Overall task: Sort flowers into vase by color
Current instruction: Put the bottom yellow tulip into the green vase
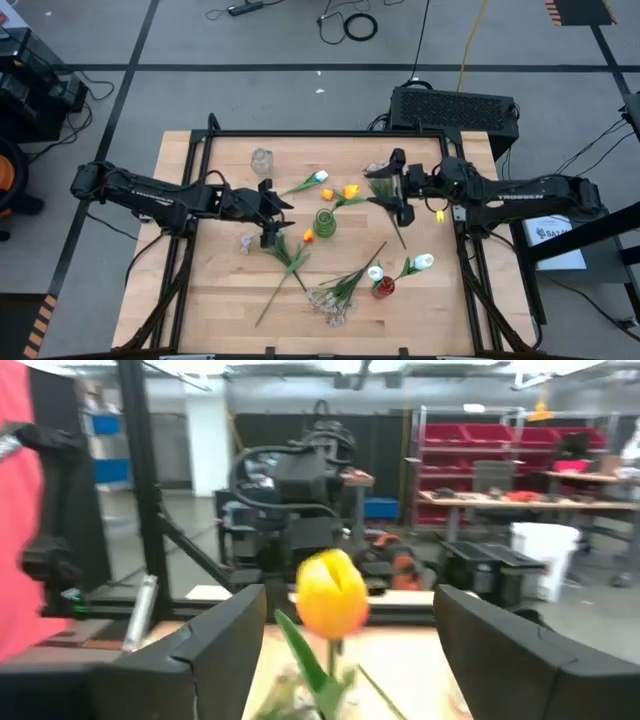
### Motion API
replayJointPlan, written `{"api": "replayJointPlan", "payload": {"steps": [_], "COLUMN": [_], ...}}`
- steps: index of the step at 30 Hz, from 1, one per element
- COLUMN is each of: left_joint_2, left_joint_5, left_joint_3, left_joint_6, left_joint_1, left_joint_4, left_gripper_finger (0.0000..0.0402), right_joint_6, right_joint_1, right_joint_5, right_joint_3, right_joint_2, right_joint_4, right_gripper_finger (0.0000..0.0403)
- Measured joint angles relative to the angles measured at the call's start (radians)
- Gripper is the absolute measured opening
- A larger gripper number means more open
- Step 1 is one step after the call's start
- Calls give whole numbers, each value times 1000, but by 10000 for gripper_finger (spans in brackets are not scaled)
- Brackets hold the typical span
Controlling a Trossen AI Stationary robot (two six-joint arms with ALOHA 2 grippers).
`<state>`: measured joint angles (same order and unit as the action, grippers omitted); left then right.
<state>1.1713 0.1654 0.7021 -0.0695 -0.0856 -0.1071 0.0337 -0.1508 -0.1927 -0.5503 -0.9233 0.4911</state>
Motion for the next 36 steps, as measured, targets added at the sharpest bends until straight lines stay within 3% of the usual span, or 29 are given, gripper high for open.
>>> {"api": "replayJointPlan", "payload": {"steps": [6,16,19,22,28,36], "left_joint_2": [0,0,0,0,0,1], "left_joint_5": [4,109,136,147,174,177], "left_joint_3": [0,0,0,0,0,0], "left_joint_6": [-5,36,82,129,207,142], "left_joint_1": [0,0,0,2,13,58], "left_joint_4": [-2,0,8,32,65,72], "left_gripper_finger": [216,216,216,216,216,216], "right_joint_6": [-61,-138,-160,-181,-180,-148], "right_joint_1": [0,-2,-16,-44,-129,-218], "right_joint_5": [80,124,183,248,251,246], "right_joint_3": [0,0,0,0,0,0], "right_joint_2": [96,187,191,181,114,-12], "right_joint_4": [-106,-175,-213,-270,-317,-361], "right_gripper_finger": [267,242,235,227,211,200]}}
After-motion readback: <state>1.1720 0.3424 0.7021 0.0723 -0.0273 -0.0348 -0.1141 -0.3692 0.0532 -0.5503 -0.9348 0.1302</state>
